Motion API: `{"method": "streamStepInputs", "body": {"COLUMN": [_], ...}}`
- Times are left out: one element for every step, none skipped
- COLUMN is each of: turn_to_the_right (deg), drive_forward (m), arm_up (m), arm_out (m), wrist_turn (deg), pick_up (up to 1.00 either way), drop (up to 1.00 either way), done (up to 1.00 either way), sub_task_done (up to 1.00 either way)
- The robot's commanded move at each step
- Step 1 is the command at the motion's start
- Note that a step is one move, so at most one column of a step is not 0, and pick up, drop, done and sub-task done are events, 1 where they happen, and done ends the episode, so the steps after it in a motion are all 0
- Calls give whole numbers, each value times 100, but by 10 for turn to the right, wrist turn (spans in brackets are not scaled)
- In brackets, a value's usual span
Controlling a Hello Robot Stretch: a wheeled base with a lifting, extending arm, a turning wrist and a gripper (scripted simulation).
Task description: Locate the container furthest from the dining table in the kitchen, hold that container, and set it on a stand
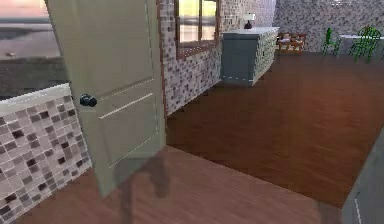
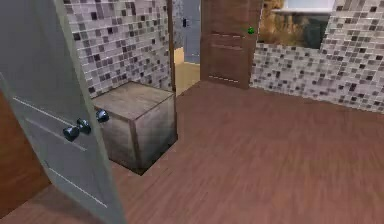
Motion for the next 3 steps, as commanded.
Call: {"method": "streamStepInputs", "body": {"turn_to_the_right": [450, 450, 210], "drive_forward": [0, 0, 0], "arm_up": [0, 0, 0], "arm_out": [0, 0, 0], "wrist_turn": [0, 0, 0], "pick_up": [0, 0, 0], "drop": [0, 0, 0], "done": [0, 0, 0], "sub_task_done": [0, 0, 0]}}
